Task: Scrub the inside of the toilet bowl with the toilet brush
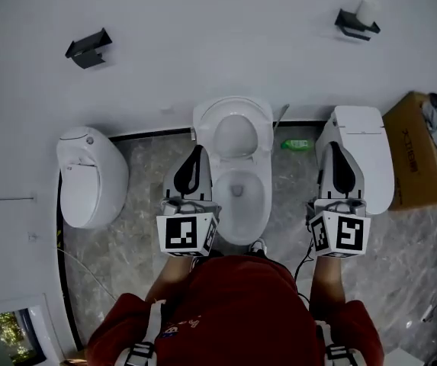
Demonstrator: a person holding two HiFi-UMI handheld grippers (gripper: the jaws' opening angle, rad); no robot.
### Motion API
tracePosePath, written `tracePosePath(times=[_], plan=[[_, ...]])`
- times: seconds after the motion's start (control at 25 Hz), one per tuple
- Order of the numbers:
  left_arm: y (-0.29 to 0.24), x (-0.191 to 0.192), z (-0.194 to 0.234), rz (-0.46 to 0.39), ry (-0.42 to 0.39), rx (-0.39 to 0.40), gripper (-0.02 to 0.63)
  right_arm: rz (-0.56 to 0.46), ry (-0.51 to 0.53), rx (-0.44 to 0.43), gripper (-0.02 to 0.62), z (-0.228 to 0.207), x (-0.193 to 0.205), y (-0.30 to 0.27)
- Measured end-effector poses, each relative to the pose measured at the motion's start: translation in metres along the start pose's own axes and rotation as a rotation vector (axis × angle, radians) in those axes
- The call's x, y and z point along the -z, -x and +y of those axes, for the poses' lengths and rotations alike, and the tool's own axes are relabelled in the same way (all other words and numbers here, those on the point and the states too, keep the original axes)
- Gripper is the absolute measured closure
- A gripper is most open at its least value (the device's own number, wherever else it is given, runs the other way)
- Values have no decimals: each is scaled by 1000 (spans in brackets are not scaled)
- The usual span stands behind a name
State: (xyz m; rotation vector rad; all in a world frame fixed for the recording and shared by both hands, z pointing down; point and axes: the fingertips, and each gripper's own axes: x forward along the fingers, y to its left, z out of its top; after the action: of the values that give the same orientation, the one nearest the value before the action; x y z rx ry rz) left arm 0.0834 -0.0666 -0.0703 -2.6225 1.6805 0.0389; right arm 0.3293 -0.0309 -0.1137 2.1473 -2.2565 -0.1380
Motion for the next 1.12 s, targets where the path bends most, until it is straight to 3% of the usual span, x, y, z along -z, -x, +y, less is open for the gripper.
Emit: tracePosePath(times=[0.24,0.4,0.52,1.12], plan=[[0,-45,-20,-93,-76,45,606,-44,28,29,597,-7,-23,13],[7,-48,-21,-42,-99,60,606,-63,19,18,597,-2,-25,12],[11,-53,-21,-64,-104,56,606,-65,39,4,597,-1,-27,10],[35,-53,-9,-21,-125,9,606,-78,20,-35,597,7,-25,11]])
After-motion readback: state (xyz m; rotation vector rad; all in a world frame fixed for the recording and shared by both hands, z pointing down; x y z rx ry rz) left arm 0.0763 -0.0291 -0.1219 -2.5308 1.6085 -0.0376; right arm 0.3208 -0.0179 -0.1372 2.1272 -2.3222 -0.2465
